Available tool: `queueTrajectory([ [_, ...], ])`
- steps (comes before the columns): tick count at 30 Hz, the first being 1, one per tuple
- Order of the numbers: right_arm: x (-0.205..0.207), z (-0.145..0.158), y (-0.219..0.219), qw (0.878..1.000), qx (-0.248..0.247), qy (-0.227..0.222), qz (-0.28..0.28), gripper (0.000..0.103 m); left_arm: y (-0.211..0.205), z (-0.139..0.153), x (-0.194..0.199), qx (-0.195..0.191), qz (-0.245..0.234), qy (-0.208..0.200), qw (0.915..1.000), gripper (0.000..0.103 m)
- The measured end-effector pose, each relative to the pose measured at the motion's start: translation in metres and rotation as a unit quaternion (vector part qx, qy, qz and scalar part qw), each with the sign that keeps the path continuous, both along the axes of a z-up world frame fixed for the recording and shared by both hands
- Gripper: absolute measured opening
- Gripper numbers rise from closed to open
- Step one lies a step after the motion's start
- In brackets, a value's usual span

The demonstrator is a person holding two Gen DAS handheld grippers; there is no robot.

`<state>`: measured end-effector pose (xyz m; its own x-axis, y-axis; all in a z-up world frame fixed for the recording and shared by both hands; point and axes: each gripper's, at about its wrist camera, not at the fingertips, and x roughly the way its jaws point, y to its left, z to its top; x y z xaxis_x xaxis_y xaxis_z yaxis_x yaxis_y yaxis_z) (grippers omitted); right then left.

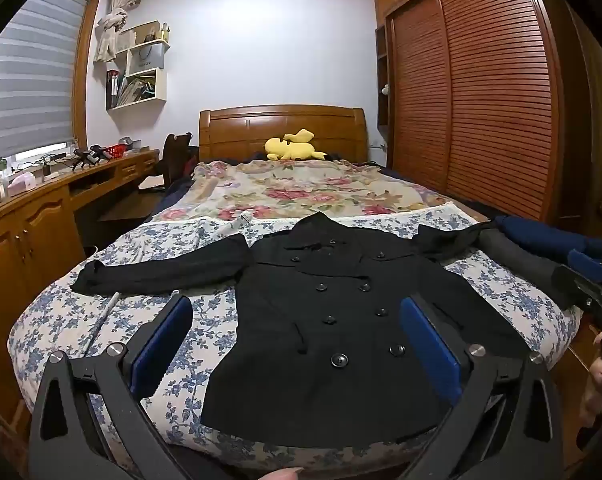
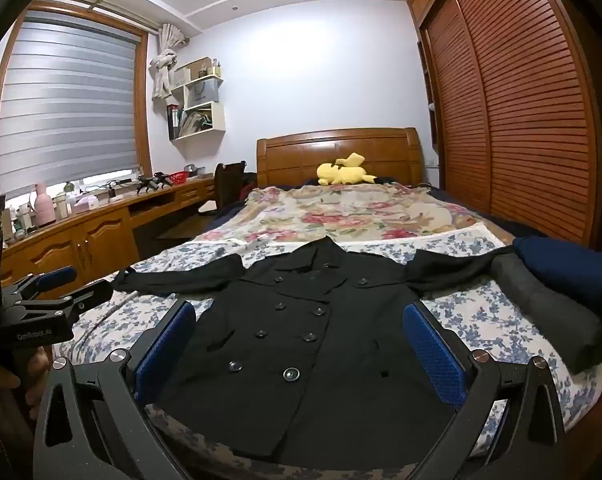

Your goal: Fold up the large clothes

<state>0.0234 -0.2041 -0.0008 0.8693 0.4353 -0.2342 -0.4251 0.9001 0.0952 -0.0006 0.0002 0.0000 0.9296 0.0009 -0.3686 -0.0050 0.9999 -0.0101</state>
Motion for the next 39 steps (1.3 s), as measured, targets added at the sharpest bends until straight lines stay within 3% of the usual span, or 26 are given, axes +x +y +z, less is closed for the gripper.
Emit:
queueTrajectory([
  [39,0.001,-0.001,0.001,1.000,0.005,0.012,0.001,0.103,-0.009,0.004,0.000,0.006,0.000,0.003,1.0000,0.103],
])
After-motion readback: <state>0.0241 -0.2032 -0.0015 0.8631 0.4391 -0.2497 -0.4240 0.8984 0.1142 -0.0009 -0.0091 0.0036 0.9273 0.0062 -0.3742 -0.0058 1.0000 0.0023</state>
